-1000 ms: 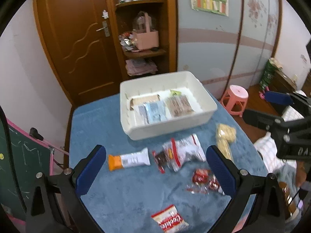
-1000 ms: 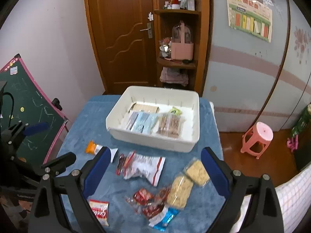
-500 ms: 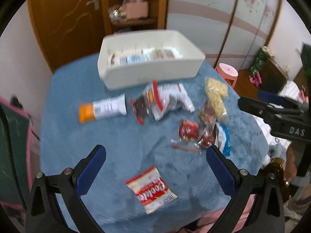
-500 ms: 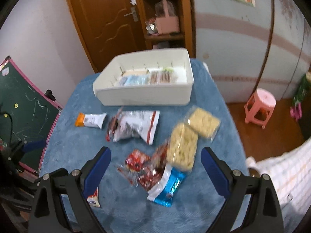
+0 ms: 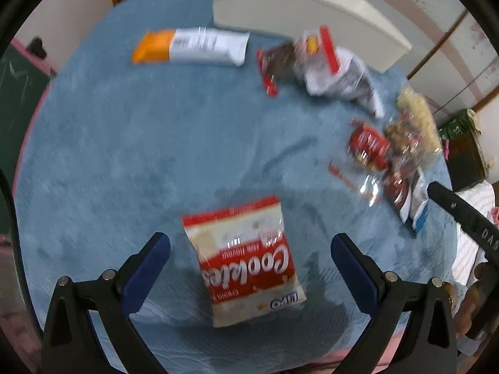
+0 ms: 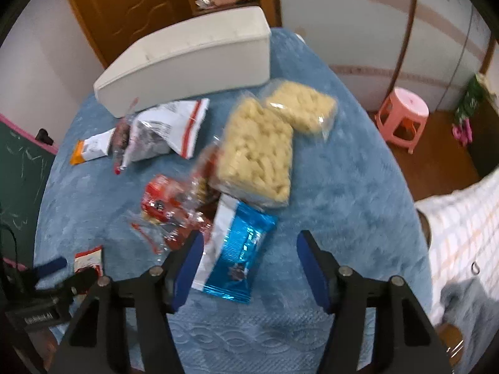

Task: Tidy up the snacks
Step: 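Grasp the red Cookies pack with the left tool while the right grasps the blue wrapper, then lift both packs and carry them over the white bin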

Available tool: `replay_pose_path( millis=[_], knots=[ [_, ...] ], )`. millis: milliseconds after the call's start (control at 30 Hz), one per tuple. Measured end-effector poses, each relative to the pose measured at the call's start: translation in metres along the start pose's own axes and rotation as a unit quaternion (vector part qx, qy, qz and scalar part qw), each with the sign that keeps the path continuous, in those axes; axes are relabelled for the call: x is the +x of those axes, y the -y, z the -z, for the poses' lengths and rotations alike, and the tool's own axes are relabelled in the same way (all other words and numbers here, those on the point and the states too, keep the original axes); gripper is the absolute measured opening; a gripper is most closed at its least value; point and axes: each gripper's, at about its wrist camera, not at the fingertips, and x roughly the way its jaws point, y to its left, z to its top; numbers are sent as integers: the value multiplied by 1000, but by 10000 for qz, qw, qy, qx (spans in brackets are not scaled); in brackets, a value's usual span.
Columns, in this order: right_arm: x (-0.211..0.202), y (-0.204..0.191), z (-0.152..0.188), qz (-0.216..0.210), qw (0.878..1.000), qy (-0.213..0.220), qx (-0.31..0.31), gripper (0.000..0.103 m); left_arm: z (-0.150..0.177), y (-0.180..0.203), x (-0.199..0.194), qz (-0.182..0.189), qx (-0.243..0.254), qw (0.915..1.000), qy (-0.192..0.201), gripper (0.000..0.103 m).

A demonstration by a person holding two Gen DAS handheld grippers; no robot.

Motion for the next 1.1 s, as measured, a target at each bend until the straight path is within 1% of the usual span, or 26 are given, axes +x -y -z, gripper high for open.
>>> replay_pose_path(
  millis=[67,233,300,333,400,467,500,567,633,667,700,767,800,867,900,967,1100],
  knots=[
    [5,3,2,-21,10000,-45,70,62,6,-3,10,-4,-83,9998,-161,102],
    [18,5,6,-126,9997,-164,141,62,12,-8,13,-95,-154,9998,-47,102],
    [25,3,10,-143,9995,-270,118,61,13,-6,14,-195,-109,9997,-58,102],
    [26,2,11,-157,9995,-256,98,61,13,-4,15,-248,-69,9996,-69,102],
    [25,-1,15,-132,9998,-145,-13,57,14,0,19,-430,26,9990,-136,102],
    [25,-3,16,-215,9997,-103,-90,44,16,3,21,-538,78,9984,-175,101],
    [25,-4,17,-302,9994,-93,-113,41,17,2,21,-566,86,9982,-173,98],
    [24,-5,18,-330,9993,-73,-131,38,19,0,18,-547,27,9984,-125,90],
    [24,-7,19,-330,9993,-49,-159,37,18,-1,12,-475,-62,9988,-56,73],
    [23,-8,20,-326,9993,-38,-168,36,19,-4,9,-464,-106,9989,-17,68],
    [23,-9,21,-323,9993,-21,-181,35,18,-7,6,-455,-131,9989,1,60],
    [23,-9,21,-308,9993,2,-195,34,19,-10,4,-376,-180,9991,34,55],
    [22,-9,21,-293,9994,11,-205,34,20,-13,2,-329,-213,9992,78,49],
    [21,-10,22,-264,9994,29,-229,33,17,-15,-3,-208,-268,9994,121,47],
    [20,-11,22,-252,9994,38,-240,33,19,-23,-8,-146,-292,9994,145,46],
    [18,-11,22,-212,9994,67,-265,32,16,-22,-8,-41,-292,9993,218,46],
    [9,-11,22,-139,9992,209,-298,32,14,-11,-23,-70,-75,9983,571,46]
  ],
)
